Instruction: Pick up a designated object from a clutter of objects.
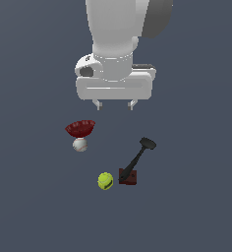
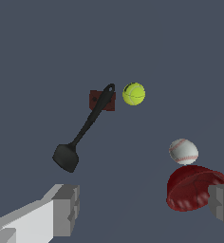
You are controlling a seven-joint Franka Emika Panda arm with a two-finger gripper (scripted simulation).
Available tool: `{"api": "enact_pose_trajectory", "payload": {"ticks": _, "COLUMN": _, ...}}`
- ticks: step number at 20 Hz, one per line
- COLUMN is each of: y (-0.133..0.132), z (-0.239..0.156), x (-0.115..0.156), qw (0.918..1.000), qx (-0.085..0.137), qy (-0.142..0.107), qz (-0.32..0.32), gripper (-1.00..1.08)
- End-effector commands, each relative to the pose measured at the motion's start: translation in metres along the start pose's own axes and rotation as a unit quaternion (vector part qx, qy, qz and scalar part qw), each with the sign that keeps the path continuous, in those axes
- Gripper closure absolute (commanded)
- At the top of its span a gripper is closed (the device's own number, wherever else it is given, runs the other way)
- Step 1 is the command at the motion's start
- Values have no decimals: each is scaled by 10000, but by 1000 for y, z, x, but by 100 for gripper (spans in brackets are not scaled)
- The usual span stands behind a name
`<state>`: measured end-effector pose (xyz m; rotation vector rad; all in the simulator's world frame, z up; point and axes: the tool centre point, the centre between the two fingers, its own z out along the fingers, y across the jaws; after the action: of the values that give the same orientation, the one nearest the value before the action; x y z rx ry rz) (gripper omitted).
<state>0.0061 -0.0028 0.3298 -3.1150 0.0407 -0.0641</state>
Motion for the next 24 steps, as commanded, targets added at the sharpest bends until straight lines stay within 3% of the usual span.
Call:
{"api": "enact_pose_trajectory", "payload": {"ticks": 1, "y": 0, "z": 0, "x": 0, "qw": 10000, "qx": 0, "qy": 0, "qz": 0, "gripper": -20}}
{"api": "enact_pose_trajectory", "payload": {"ticks": 12, "y": 19, "z": 15, "x": 0, "qw": 9998, "qx": 90, "qy": -176, "qz": -82, "gripper": -20}}
{"api": "enact_pose_trajectory", "payload": {"ticks": 18, "y": 52, "z": 39, "x": -2, "qw": 9985, "qx": 275, "qy": -466, "qz": -117, "gripper": -20}}
{"api": "enact_pose_trajectory", "payload": {"ticks": 24, "y": 99, "z": 73, "x": -11, "qw": 9945, "qx": 618, "qy": -830, "qz": -164, "gripper": -20}}
